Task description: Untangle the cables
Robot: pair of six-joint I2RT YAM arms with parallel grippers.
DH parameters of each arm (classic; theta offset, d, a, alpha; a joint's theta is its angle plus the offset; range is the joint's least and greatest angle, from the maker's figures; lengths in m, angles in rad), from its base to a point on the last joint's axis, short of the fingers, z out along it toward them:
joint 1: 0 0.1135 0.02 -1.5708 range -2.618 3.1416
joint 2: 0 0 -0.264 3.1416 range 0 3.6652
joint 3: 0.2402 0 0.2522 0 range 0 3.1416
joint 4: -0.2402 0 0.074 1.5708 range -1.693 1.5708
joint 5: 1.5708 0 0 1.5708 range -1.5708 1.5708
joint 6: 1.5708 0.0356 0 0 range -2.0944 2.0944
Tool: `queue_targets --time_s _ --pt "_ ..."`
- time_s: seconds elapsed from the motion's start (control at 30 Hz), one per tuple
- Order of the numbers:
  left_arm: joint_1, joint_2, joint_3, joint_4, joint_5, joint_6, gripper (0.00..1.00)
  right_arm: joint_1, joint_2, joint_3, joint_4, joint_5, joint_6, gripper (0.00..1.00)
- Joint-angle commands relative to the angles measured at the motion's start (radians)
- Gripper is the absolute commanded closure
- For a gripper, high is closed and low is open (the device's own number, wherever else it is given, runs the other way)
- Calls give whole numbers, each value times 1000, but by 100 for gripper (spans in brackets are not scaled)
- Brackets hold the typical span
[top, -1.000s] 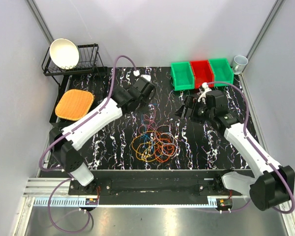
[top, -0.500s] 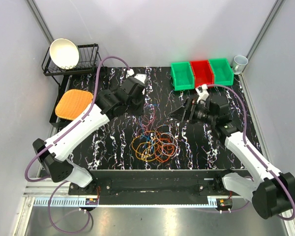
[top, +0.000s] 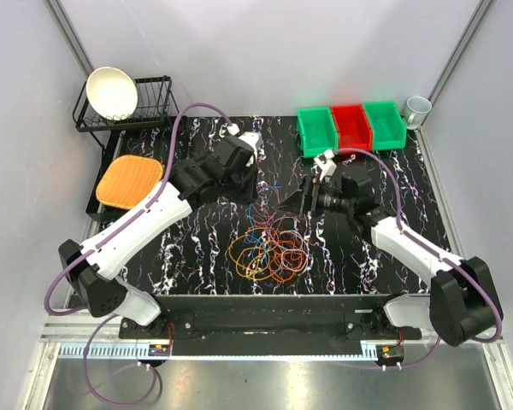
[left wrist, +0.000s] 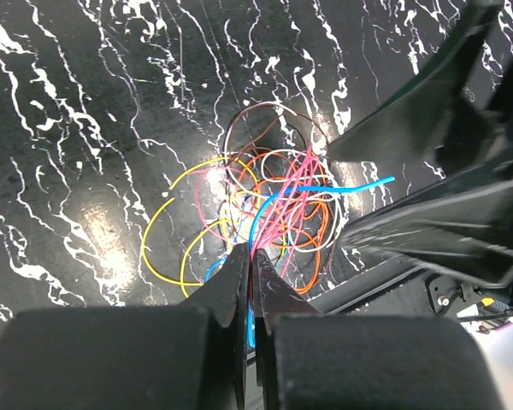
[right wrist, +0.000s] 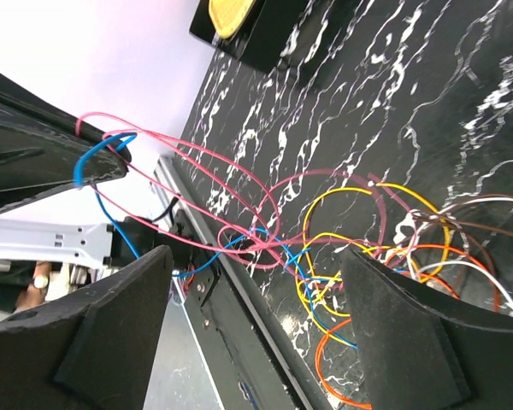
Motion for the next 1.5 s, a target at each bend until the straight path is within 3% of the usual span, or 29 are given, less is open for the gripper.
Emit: queue_targets --time_s 0.0,0.23,0.57,0.83,1.47 --pt "0 -28 -5 60 49 9 100 32 32 49 80 -9 4 18" --pt "0 -31 -11 69 64 14 100 52 63 49 108 13 7 25" --pt "0 -37 -13 75 70 10 100 54 71 54 91 43 16 26" --pt "0 -45 -34 103 70 -12 100 69 90 18 137 52 71 39" --pt "0 -53 -61 147 69 -33 100 107 144 8 146 88 104 52"
